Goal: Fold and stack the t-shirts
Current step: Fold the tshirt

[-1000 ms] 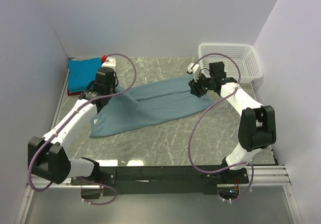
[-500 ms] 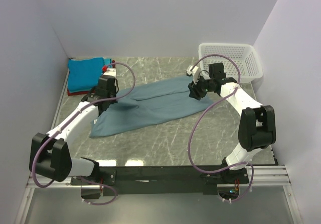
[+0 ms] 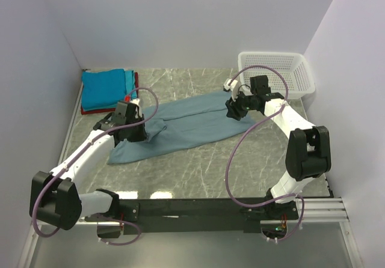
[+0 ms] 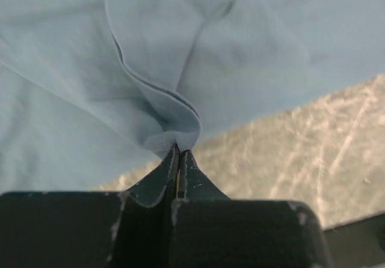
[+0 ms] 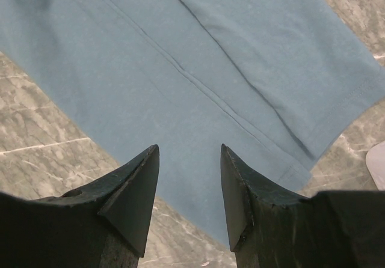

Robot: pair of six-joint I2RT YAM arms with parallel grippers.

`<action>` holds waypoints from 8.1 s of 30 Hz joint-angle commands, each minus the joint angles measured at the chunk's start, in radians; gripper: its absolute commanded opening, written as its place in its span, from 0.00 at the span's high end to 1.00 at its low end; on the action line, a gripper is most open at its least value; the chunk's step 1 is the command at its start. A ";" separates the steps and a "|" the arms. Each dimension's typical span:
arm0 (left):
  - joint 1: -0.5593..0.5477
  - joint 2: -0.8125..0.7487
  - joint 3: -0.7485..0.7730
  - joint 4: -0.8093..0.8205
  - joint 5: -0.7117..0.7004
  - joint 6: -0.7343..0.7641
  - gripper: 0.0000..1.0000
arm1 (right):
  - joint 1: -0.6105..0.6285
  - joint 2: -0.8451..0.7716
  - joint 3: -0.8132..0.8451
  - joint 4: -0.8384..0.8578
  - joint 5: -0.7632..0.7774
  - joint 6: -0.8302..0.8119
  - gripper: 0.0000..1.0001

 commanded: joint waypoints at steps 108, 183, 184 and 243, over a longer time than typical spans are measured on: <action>0.060 0.839 0.853 -0.044 -0.133 0.451 0.97 | -0.027 -0.002 0.019 -0.008 -0.034 -0.023 0.47; 0.307 -0.538 -0.250 -0.070 -0.177 -0.667 0.11 | 0.200 -0.042 -0.291 0.050 0.374 -0.744 0.31; 0.307 -0.540 -0.258 -0.071 -0.177 -0.670 0.11 | 0.205 -0.033 -0.290 0.053 0.383 -0.744 0.32; 0.307 -0.623 -0.007 -0.078 0.045 -0.147 0.15 | 0.254 -0.630 -0.420 -0.376 0.263 -0.534 0.35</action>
